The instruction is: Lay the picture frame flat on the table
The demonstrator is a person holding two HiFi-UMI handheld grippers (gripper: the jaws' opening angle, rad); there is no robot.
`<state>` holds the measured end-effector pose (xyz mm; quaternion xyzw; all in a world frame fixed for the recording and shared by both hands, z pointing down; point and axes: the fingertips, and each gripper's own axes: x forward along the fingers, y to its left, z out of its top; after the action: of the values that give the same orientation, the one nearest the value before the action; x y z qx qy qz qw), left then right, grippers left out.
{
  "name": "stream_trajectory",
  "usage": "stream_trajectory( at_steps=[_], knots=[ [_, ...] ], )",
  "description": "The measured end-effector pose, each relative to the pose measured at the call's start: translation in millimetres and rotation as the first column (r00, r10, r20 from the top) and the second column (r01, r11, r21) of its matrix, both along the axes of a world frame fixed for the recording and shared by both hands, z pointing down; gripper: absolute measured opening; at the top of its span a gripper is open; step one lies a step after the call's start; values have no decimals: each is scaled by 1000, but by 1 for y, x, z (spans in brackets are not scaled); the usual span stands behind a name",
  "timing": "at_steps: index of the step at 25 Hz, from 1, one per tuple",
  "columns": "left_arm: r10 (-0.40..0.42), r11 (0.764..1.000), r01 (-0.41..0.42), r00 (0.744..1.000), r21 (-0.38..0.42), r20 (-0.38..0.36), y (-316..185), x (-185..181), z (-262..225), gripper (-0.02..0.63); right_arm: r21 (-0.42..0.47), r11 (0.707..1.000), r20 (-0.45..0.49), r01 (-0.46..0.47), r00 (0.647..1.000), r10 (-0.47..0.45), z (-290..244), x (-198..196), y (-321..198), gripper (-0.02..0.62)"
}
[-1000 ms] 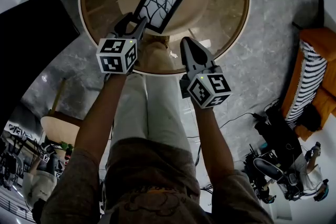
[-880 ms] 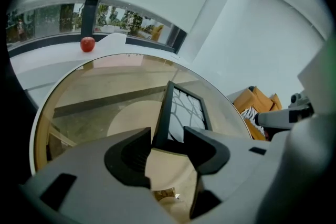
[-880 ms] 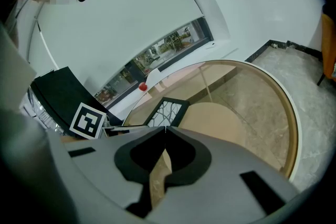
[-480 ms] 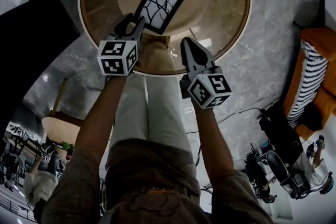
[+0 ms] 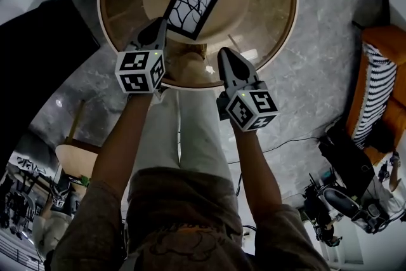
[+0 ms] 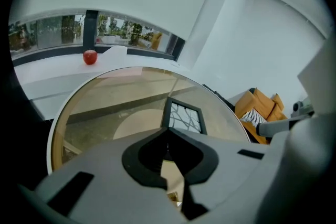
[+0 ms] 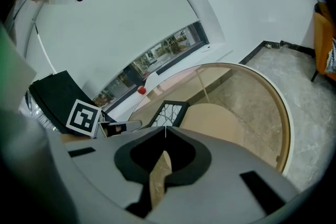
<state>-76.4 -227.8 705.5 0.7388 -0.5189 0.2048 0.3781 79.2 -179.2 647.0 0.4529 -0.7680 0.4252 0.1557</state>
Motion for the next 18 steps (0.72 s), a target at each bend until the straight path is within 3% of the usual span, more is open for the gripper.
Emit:
stream_trajectory(
  at_steps=[7, 12, 18],
  knots=[
    [17, 1000, -17, 1000, -7, -25, 13, 2, -46, 18, 15, 1000, 0, -24, 1000, 24, -29, -2, 10, 20],
    [-3, 1000, 3, 999, -10, -45, 29, 2, -95, 18, 53, 999, 12, -2, 1000, 1, -71, -9, 15, 20],
    [27, 1000, -27, 997, 5, -66, 57, 14, -151, 18, 91, 995, 19, 37, 999, -39, -121, -17, 26, 20]
  ],
)
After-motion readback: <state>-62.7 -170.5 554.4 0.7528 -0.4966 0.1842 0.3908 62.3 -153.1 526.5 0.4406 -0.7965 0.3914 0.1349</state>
